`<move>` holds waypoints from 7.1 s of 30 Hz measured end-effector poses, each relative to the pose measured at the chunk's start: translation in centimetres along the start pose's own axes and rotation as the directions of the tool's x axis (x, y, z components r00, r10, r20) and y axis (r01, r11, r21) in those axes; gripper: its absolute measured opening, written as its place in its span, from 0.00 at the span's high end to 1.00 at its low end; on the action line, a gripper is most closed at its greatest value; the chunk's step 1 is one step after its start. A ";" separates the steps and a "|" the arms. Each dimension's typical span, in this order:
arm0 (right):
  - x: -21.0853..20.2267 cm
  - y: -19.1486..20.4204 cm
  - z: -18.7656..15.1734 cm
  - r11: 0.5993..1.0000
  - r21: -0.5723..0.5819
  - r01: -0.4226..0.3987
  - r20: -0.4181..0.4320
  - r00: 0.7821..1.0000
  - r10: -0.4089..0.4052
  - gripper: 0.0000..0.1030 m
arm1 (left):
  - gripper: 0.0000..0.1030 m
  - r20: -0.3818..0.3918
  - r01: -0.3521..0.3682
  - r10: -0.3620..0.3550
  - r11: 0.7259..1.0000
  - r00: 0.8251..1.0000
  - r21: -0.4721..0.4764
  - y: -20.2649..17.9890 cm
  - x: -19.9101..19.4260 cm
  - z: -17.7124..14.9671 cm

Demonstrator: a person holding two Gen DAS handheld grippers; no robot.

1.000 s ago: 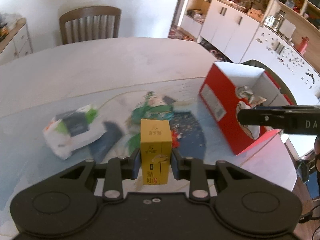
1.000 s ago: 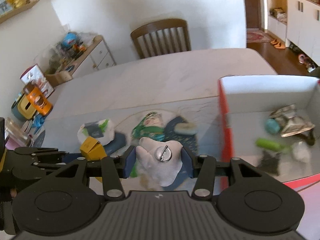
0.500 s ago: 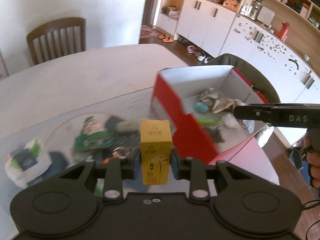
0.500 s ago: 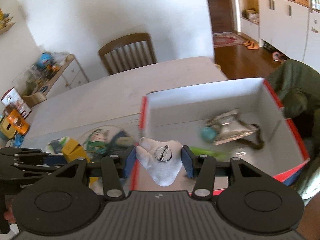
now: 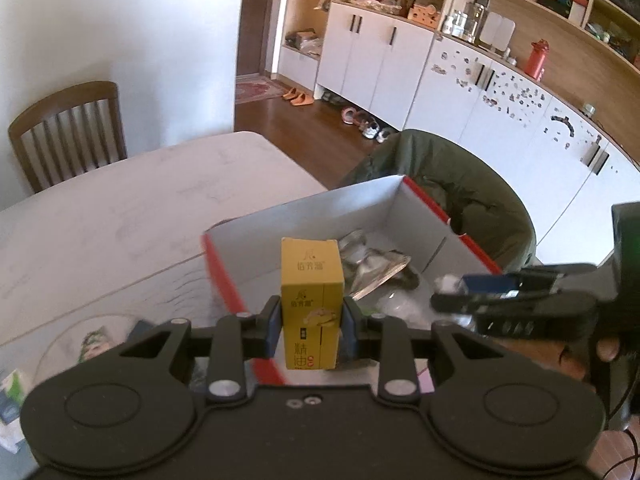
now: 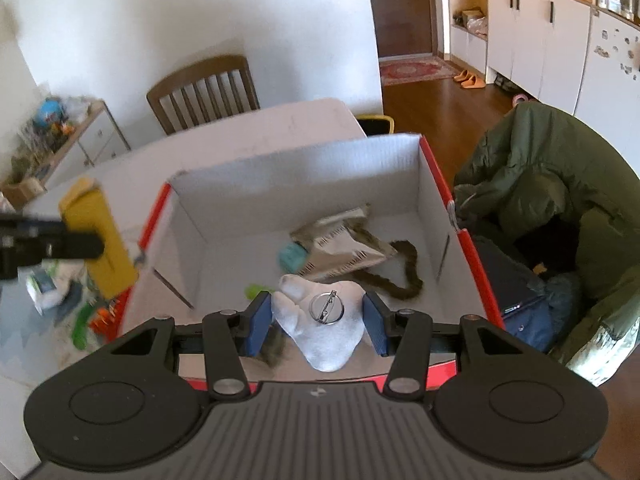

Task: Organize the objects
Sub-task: 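Carry the yellow box and white glove plush into the cardboard box with both tools, then open the left gripper releasing the yellow box while the right releases the glove plush, then withdraw both tools from the box back over the fish-pattern mat, then grasp the white plastic bag with the left gripper while the right grasps the green doll plush, then carry the plastic bag and green doll plush into the cardboard box with both tools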

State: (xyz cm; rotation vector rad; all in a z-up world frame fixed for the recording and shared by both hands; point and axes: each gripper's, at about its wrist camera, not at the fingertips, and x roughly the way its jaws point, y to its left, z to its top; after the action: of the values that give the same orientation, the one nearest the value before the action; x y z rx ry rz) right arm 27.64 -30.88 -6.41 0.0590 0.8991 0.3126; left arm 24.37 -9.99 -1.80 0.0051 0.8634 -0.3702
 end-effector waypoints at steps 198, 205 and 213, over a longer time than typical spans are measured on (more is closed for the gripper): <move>15.3 32.4 0.2 0.948 -0.303 -0.095 -0.090 0.993 0.070 0.44 | 0.63 0.017 -0.136 0.145 0.956 0.989 -0.261 31.2 -1.4 -13.7; 10.7 31.4 0.8 0.952 -0.281 -0.123 -0.049 0.992 0.114 0.44 | 0.63 0.028 -0.086 0.099 0.947 0.995 -0.309 29.6 -3.6 -12.6; 5.4 29.6 1.6 0.957 -0.251 -0.143 -0.019 0.990 0.143 0.44 | 0.63 0.046 -0.059 0.075 0.959 0.996 -0.277 26.0 -5.8 -10.8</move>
State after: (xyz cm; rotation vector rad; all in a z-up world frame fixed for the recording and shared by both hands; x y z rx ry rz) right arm 24.83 -0.96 -4.23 -0.1116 0.8512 0.5597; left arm 21.22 17.84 -8.30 -0.2331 0.8507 -0.1832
